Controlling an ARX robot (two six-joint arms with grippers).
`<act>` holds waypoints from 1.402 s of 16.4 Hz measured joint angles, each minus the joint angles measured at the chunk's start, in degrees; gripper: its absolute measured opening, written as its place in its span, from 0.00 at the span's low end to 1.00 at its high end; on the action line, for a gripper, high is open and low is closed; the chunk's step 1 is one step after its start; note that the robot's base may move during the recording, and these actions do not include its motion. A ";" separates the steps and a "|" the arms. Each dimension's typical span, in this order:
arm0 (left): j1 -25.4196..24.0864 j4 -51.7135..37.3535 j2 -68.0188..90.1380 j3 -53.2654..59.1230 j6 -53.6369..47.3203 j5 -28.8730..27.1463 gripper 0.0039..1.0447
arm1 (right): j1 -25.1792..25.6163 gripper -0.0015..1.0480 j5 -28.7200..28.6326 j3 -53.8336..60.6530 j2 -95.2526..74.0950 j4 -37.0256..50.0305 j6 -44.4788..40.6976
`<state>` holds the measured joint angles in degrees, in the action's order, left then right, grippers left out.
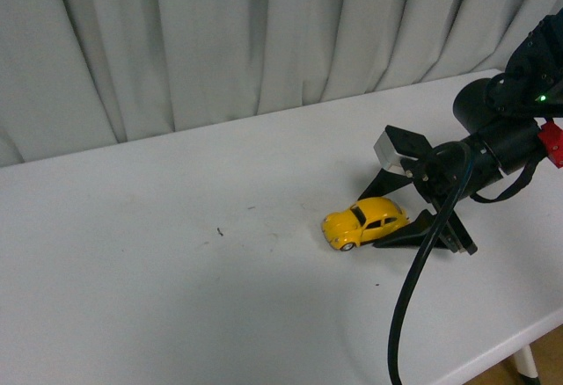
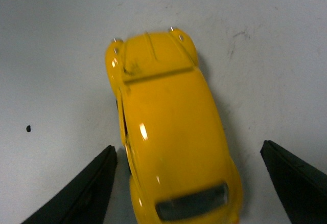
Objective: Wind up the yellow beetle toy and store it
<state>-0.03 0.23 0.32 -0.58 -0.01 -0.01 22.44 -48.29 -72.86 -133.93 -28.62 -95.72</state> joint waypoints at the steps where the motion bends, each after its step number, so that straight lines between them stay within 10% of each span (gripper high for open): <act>1: 0.00 0.00 0.00 0.00 0.00 -0.02 0.94 | 0.20 0.91 0.00 -0.02 0.00 0.22 0.42; 17: 0.00 -0.02 0.00 0.00 0.00 -0.02 0.94 | -2.36 0.94 -0.48 6.43 4.92 7.63 3.52; 23: 0.00 -0.02 0.00 0.00 0.00 -0.02 0.94 | -6.54 0.94 -9.11 16.55 27.08 4.02 1.33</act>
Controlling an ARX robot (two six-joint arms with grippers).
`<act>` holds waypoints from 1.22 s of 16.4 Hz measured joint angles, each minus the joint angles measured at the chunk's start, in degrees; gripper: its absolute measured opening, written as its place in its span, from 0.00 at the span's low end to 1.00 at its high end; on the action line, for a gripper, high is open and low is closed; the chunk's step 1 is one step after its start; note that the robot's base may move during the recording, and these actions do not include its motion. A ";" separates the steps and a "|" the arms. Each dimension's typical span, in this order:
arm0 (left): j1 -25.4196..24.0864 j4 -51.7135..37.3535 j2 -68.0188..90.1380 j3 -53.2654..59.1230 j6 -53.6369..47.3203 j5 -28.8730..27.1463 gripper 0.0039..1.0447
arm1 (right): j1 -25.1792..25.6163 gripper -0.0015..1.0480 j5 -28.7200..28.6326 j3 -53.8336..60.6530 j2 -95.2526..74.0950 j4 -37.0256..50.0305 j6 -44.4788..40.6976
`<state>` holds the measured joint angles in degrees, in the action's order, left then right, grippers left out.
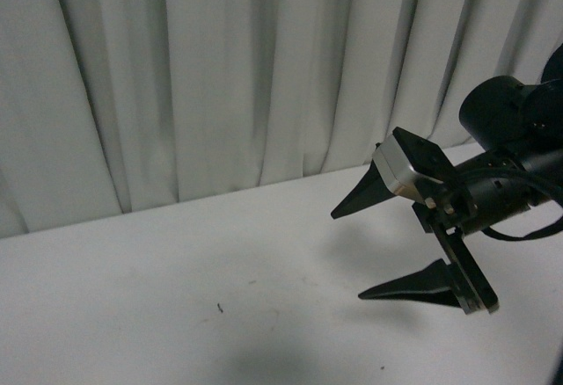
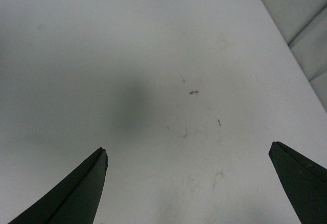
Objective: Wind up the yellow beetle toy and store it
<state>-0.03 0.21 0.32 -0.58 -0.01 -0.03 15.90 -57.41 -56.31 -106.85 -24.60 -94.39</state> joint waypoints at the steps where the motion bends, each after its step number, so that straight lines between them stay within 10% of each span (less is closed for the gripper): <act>1: 0.00 0.02 0.00 0.00 0.00 0.00 0.94 | -0.35 0.94 -1.38 1.55 3.61 -1.62 -0.83; 5: 0.00 0.02 0.00 0.00 0.00 0.00 0.94 | -2.58 0.91 -3.13 8.33 22.71 0.74 -0.90; 8: 0.00 0.02 0.00 0.00 0.02 -0.22 0.94 | -11.47 0.58 40.59 37.59 46.12 50.14 45.97; 10: 0.00 -0.02 0.00 0.00 0.00 0.11 0.94 | -15.65 0.36 55.36 41.16 65.31 47.56 73.40; 13: 0.00 0.00 0.00 0.00 0.00 0.00 0.94 | -16.15 0.02 57.22 45.72 89.00 29.35 90.49; 20: 0.00 -0.02 0.00 0.00 0.00 0.00 0.94 | -16.15 0.02 57.37 51.19 102.86 24.11 93.37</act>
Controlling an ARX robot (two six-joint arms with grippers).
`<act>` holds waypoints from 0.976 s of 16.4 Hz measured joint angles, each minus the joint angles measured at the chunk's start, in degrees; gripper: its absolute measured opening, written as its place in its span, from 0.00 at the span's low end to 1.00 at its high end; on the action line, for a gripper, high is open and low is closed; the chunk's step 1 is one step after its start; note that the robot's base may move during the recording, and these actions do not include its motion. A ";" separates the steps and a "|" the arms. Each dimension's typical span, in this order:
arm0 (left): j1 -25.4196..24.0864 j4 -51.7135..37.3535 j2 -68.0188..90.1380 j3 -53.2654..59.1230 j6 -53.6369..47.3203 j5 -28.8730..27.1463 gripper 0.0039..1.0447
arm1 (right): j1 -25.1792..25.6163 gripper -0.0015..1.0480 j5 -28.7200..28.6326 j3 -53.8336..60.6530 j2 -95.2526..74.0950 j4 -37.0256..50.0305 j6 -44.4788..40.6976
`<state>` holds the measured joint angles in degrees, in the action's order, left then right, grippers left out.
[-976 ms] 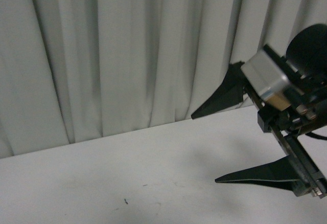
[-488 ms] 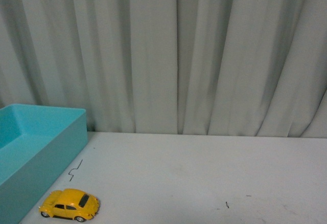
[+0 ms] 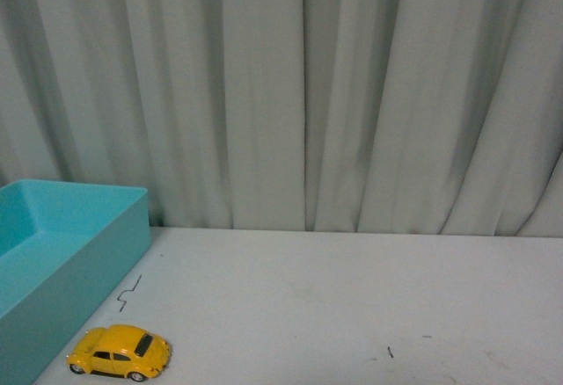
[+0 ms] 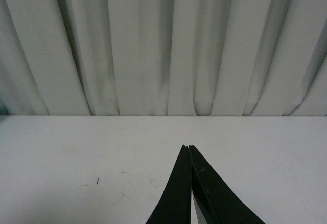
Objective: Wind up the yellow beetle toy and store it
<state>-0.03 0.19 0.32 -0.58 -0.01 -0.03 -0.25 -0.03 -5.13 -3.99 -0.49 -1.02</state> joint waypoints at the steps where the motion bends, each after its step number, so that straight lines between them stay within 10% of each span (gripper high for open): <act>1: 0.00 0.02 0.00 0.00 0.00 0.00 0.94 | 0.00 0.02 0.00 0.72 0.04 -0.09 0.02; 16: 0.00 0.02 0.00 0.00 0.00 0.00 0.94 | 0.00 0.02 0.04 4.50 3.80 0.26 0.17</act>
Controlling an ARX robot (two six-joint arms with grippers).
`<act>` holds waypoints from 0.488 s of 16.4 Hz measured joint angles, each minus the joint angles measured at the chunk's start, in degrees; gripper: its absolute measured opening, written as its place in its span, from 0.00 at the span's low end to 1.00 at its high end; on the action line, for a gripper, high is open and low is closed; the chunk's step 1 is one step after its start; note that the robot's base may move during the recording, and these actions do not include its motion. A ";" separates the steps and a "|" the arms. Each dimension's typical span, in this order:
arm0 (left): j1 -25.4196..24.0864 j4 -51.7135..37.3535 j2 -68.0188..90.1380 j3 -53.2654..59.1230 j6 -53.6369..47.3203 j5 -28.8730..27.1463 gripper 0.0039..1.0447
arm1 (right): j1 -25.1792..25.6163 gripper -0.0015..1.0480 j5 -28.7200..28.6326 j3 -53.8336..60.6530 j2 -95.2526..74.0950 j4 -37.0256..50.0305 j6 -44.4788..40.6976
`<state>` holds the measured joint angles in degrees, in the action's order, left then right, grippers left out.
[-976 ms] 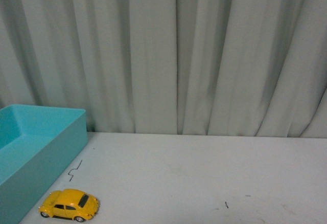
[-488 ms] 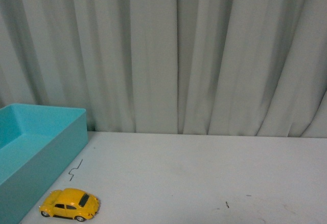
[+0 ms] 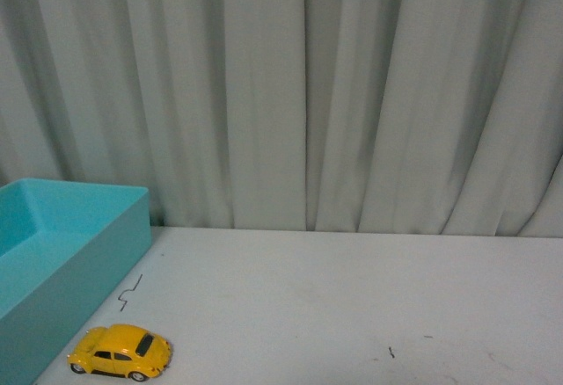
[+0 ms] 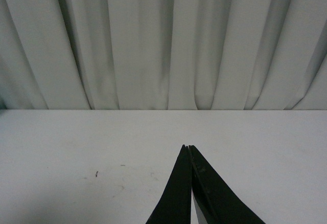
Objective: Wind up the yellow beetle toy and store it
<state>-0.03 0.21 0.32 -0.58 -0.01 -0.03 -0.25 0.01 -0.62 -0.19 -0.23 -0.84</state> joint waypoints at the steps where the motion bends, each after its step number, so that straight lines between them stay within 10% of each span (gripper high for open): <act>1: 0.00 0.02 0.00 0.00 0.00 0.00 0.94 | 0.00 0.08 0.00 -0.02 0.00 0.00 0.00; 8: 0.00 0.00 0.00 0.00 0.00 0.00 0.94 | 0.00 0.90 0.00 -0.02 0.00 0.00 -0.02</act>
<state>-0.03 0.21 0.32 -0.58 -0.01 -0.03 -0.25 0.01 -0.64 -0.19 -0.23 -0.86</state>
